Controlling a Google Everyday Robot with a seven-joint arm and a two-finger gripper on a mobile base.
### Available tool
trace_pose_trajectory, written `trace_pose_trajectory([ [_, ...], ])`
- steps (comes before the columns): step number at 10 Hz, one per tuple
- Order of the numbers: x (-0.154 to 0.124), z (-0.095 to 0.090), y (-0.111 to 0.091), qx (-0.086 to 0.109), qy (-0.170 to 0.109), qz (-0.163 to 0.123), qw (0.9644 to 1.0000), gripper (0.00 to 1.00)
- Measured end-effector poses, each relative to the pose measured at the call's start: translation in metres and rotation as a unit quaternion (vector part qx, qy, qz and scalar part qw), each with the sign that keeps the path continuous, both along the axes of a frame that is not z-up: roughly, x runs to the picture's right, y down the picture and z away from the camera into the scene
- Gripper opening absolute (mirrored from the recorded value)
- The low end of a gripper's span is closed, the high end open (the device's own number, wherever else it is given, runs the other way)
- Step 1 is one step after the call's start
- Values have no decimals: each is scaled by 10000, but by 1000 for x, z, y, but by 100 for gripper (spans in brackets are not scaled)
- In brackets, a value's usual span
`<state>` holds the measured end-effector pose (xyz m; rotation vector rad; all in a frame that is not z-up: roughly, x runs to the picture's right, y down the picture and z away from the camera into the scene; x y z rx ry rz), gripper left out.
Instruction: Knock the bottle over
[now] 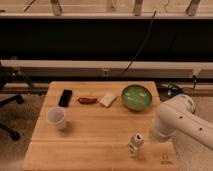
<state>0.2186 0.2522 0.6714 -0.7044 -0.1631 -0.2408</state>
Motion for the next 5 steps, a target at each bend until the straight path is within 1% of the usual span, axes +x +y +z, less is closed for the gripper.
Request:
trace_pose_trajectory([
  [3,-32,-10,9,-39,-348,-180,9992,0],
  [5,-54,-18,14,-51,-599,-335,9976,0],
])
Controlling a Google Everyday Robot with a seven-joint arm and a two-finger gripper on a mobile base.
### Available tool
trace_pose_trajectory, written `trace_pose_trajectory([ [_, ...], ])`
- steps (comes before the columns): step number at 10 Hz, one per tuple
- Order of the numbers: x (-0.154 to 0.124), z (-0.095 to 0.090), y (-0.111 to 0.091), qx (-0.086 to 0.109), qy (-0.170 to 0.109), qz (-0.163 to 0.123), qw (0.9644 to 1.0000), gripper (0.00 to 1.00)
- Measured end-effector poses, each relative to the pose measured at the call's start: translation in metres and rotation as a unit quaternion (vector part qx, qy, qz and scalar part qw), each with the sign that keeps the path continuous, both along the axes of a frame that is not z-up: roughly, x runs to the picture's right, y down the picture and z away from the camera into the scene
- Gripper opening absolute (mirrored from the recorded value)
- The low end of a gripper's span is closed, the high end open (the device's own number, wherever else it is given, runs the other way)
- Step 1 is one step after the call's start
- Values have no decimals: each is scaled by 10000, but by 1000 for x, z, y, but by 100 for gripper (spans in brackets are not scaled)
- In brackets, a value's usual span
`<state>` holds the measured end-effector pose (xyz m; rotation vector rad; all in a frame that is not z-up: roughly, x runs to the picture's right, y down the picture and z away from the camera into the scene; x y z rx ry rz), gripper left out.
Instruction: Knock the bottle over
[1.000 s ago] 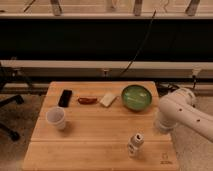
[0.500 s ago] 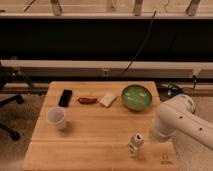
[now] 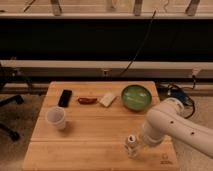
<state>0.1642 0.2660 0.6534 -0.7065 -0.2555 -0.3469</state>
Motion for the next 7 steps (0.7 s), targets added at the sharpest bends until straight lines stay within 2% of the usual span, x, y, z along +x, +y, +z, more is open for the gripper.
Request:
trace_pose_trajectory([
  [2,-20,-11,3,17,-252,-165,9995,0],
  [5,-48,-31,17,-32,-668,-391,9970,0],
  [7,-47,-34,21,9,-643,-410,9971,0],
])
